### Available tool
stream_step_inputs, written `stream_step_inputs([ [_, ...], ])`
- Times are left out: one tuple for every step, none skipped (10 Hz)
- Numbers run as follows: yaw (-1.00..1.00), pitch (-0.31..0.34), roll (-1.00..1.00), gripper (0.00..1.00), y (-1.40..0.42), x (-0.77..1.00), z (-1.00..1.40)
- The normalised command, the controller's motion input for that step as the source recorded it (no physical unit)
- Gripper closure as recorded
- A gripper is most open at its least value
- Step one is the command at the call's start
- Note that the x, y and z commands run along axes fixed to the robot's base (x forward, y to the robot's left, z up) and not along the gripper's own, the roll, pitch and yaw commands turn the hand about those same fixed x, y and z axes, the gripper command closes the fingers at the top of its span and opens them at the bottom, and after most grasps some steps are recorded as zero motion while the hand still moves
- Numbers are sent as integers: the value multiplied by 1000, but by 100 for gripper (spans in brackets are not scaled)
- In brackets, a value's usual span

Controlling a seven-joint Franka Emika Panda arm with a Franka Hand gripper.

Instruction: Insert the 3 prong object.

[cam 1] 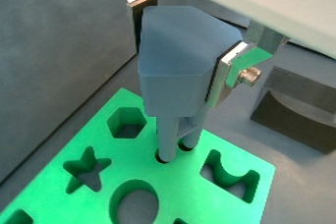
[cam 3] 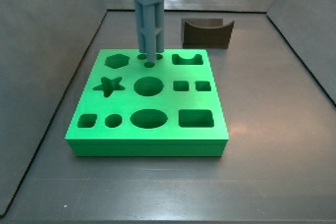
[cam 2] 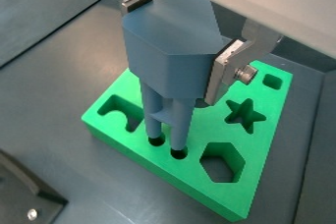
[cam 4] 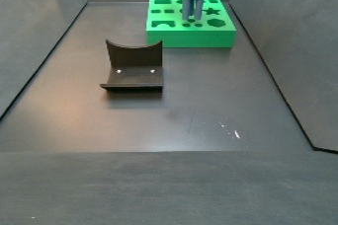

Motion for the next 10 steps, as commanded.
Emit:
stream_step_inputs([
  [69, -3, -111, 100, -6, -106, -234],
  [0, -6, -77, 100, 0, -89, -266],
  [-191, -24, -46, 100, 0, -169, -277],
  [-589, -33, 0, 100, 51, -194, -297],
  [-489, -6, 0, 100, 0, 71, -346],
  [-91, -3, -14, 100, 3, 143, -440],
  [3, -9, 0, 100, 17, 86, -491],
  [74, -21, -11, 100, 0, 37, -520],
  [203, -1, 16, 100, 0, 49, -523],
  [451, -16, 143, 100, 0, 63, -491],
])
